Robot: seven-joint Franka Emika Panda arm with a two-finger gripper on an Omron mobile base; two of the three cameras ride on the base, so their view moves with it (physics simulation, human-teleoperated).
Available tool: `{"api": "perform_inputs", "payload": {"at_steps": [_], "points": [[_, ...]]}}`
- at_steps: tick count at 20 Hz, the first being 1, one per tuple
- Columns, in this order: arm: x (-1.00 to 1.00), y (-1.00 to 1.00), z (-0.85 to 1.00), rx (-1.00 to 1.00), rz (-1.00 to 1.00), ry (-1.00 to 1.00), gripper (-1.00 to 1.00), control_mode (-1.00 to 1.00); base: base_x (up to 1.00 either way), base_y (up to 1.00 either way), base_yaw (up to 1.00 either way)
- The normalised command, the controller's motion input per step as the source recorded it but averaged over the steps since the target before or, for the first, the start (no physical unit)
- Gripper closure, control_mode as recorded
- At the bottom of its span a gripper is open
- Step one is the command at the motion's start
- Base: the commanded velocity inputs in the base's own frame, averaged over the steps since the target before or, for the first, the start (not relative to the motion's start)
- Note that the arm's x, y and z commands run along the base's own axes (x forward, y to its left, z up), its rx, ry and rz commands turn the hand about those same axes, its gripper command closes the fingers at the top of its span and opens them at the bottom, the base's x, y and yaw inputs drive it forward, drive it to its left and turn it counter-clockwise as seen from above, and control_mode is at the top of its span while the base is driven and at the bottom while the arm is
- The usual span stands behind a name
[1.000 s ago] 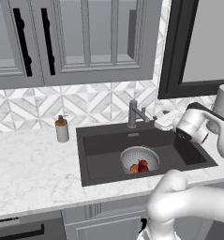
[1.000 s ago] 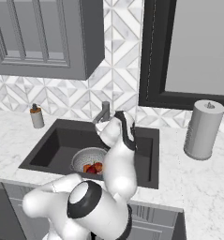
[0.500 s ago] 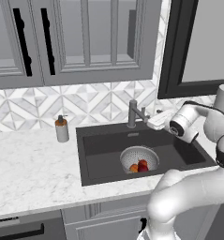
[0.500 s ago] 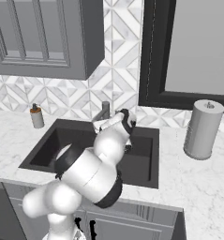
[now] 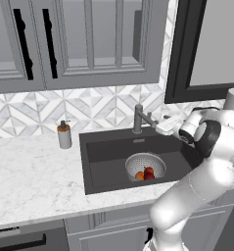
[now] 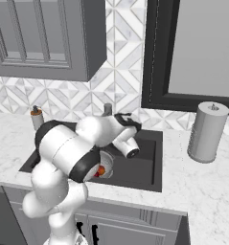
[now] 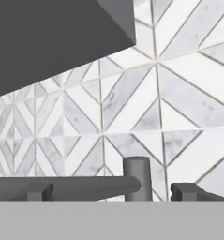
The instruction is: Put the colander in the sink, put the pear, apple, apple in the colander, and turn on the sink faucet and pour water over the colander.
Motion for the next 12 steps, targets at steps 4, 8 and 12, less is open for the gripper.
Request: {"api": "perform_inputs", "payload": {"at_steps": [4, 8, 12], "points": [[0.13, -0.34, 0.00, -0.02, 0.00, 0.00, -1.00, -1.00, 0.00, 0.00, 0.00], [0.05, -0.13, 0.00, -0.05, 0.00, 0.00, -1.00, -1.00, 0.00, 0.00, 0.00], [0.02, -0.09, 0.00, -0.06, 0.00, 0.00, -1.00, -1.00, 0.00, 0.00, 0.00]]}}
